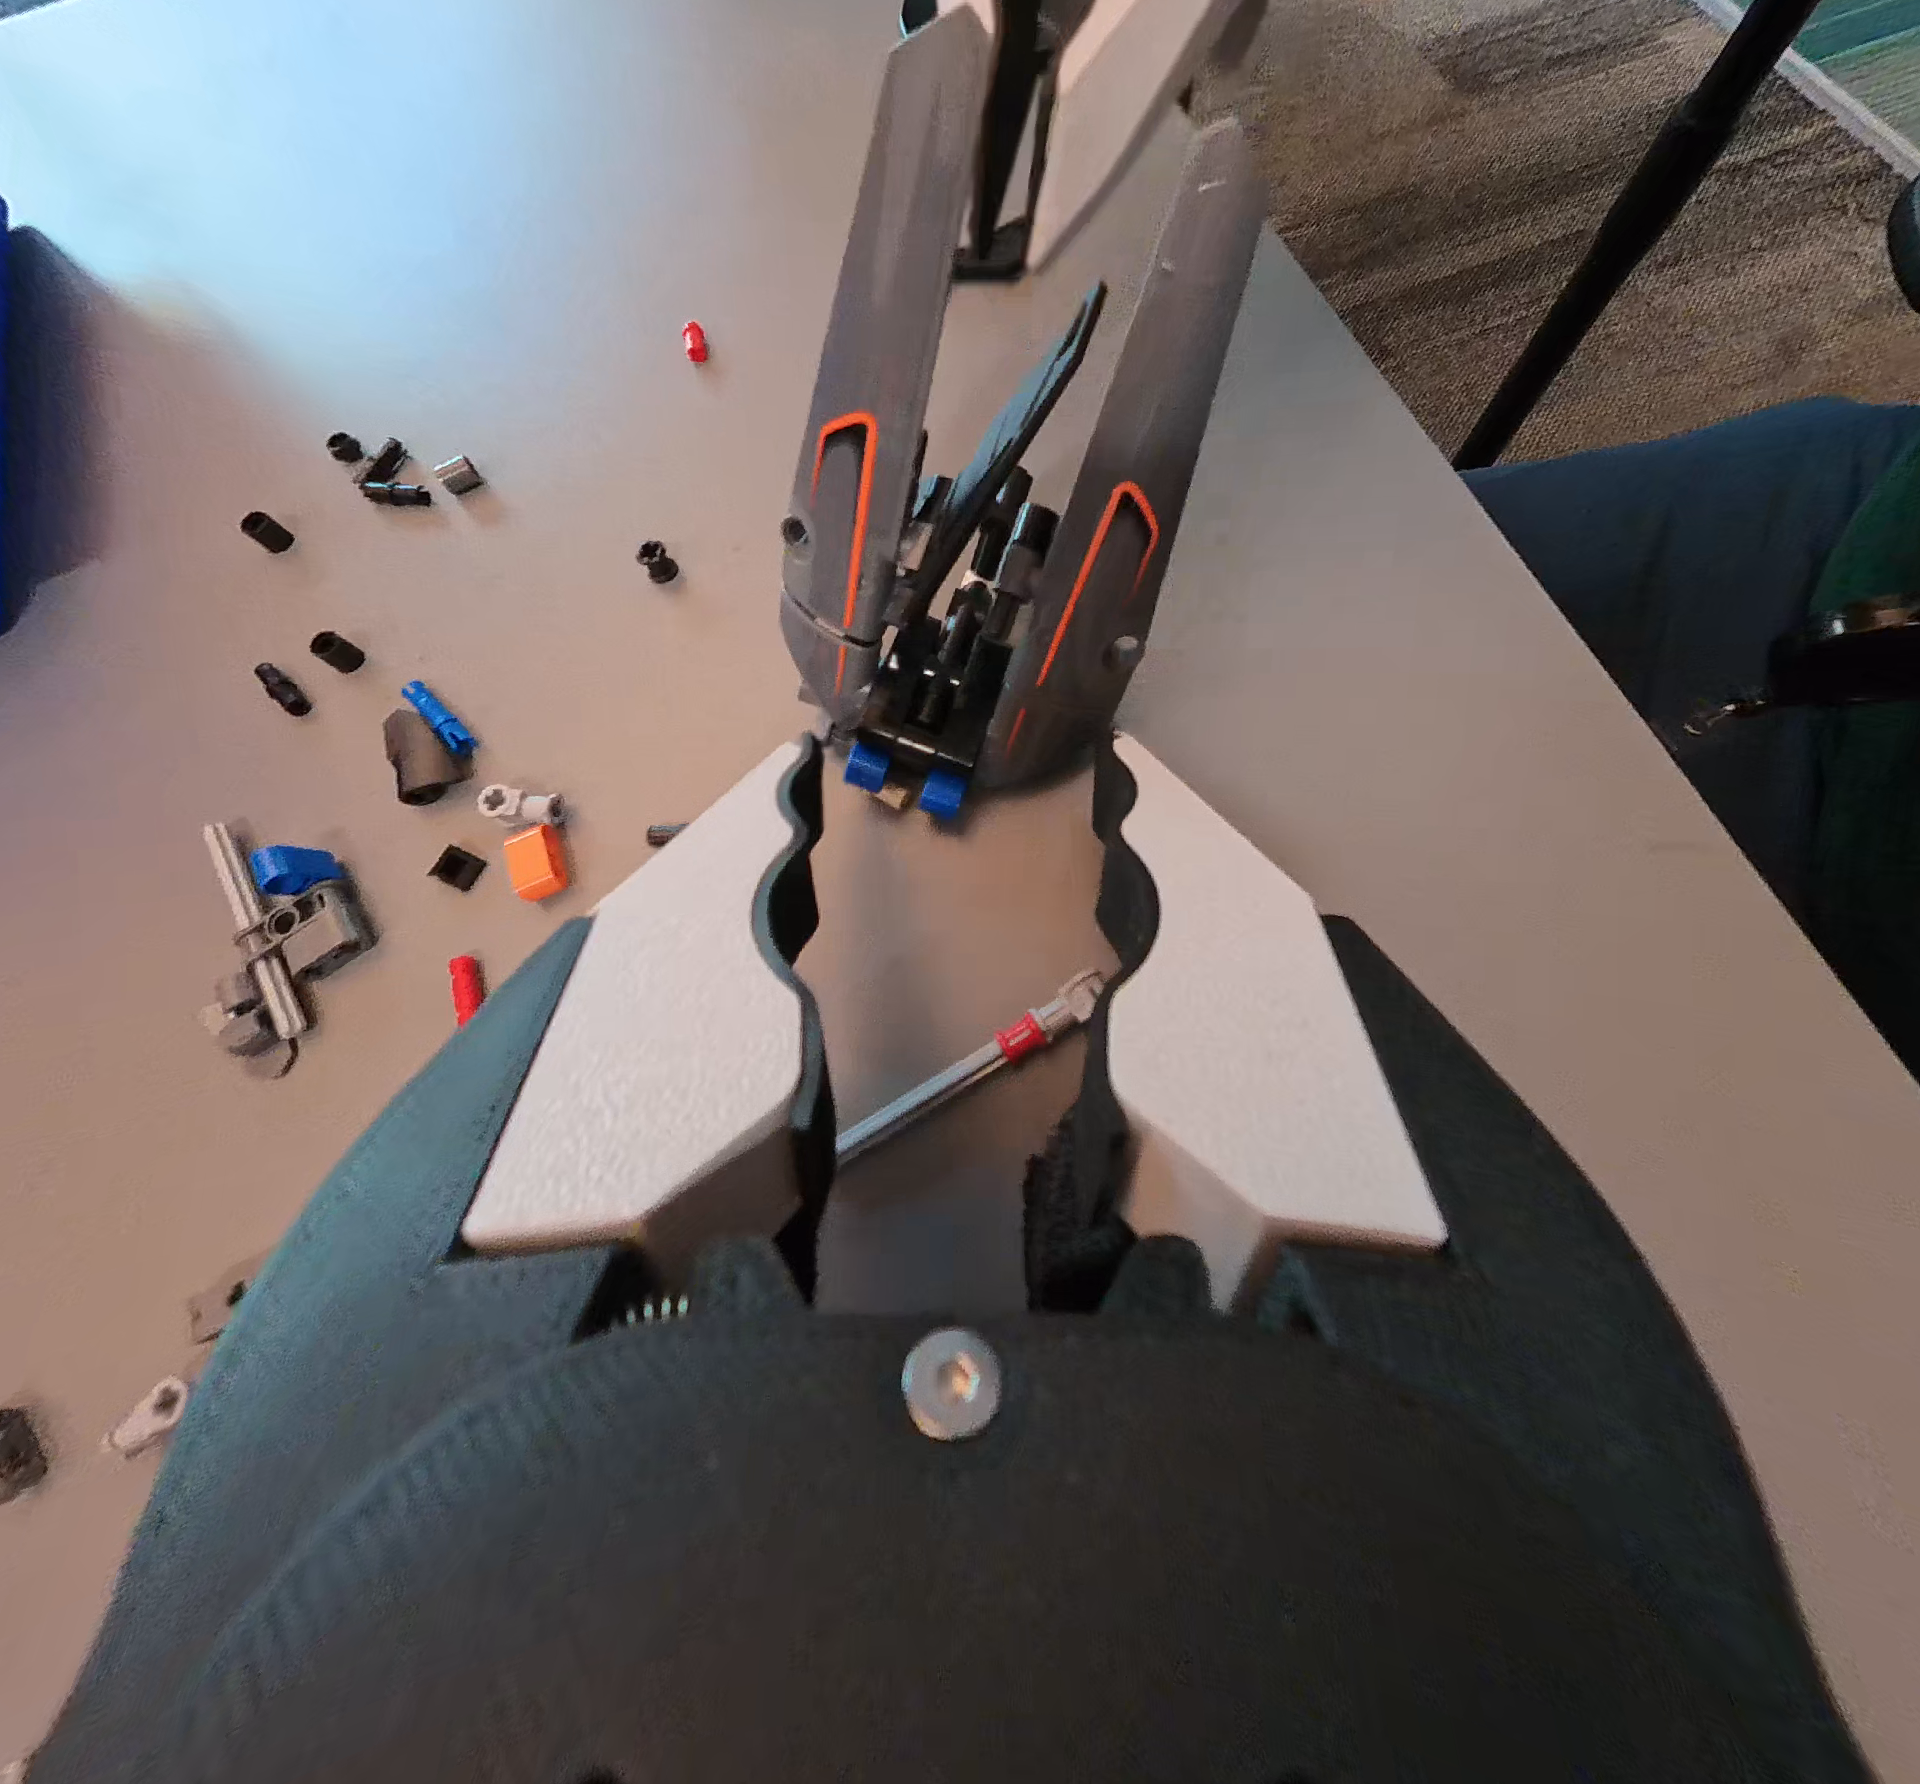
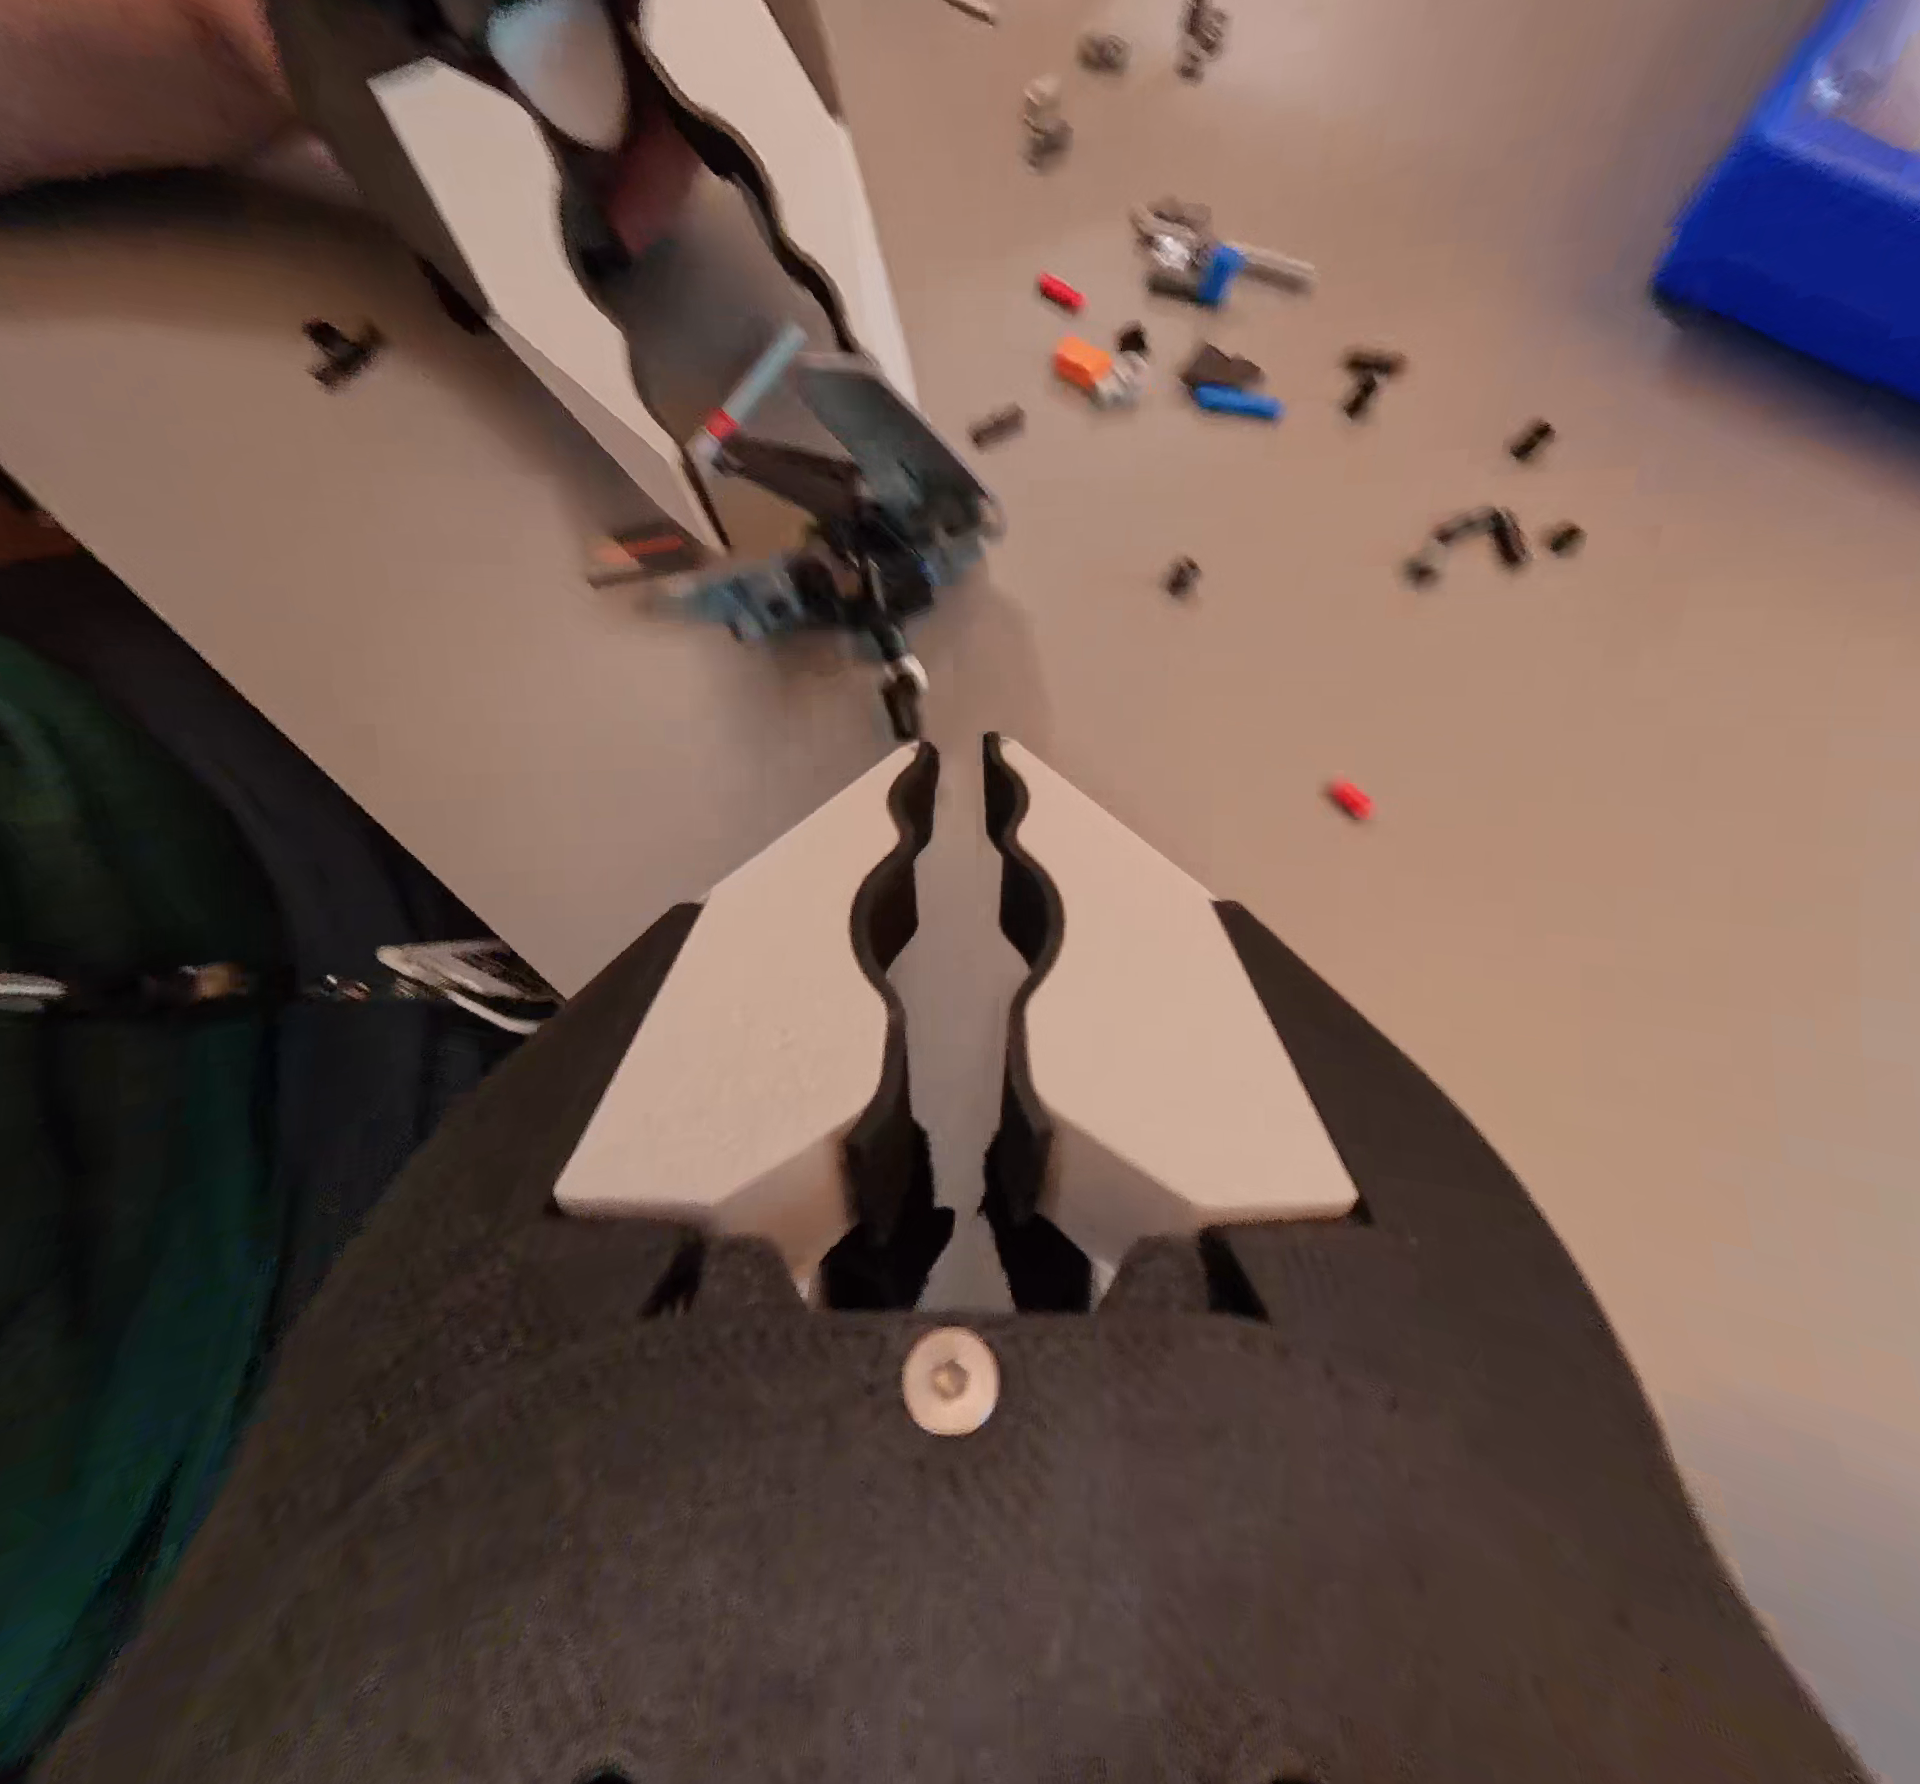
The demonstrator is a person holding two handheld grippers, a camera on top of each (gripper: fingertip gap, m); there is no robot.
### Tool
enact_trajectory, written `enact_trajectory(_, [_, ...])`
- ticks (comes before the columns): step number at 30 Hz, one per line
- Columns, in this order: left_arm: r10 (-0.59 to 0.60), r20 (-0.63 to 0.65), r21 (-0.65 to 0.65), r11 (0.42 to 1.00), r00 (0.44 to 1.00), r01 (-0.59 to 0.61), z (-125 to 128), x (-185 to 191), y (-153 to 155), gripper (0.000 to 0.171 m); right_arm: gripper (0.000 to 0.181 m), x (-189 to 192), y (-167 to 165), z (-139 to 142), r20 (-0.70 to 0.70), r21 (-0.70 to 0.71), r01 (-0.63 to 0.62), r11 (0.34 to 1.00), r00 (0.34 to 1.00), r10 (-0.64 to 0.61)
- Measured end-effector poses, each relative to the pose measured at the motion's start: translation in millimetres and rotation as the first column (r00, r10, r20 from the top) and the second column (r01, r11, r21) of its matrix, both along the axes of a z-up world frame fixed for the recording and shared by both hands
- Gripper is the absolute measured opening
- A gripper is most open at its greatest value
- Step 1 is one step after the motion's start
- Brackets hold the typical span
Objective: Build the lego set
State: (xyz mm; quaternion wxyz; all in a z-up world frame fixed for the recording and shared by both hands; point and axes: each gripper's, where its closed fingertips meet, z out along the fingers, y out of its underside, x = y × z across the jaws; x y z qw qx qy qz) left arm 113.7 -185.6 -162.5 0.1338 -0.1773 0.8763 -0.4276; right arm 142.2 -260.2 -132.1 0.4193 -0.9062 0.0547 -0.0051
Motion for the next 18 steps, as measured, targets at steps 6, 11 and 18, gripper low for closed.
enact_trajectory(6, [0.01,0.011,-0.001,1.0,1.0,-0.01,3,1,2,0.051,0.017,31,-53,-25,0.077,-0.155,0.159,0.975,0.986,-0.149])
enact_trajectory(11, [0.018,0.018,0.001,1.0,1.0,-0.018,5,2,2,0.052,0.022,35,-59,-44,0.092,-0.237,0.206,0.949,0.978,-0.19])
enact_trajectory(18, [0.023,0.025,-0.006,1.0,0.999,-0.023,7,2,4,0.052,0.013,31,-64,-53,-0.007,-0.239,0.256,0.937,0.964,-0.265])
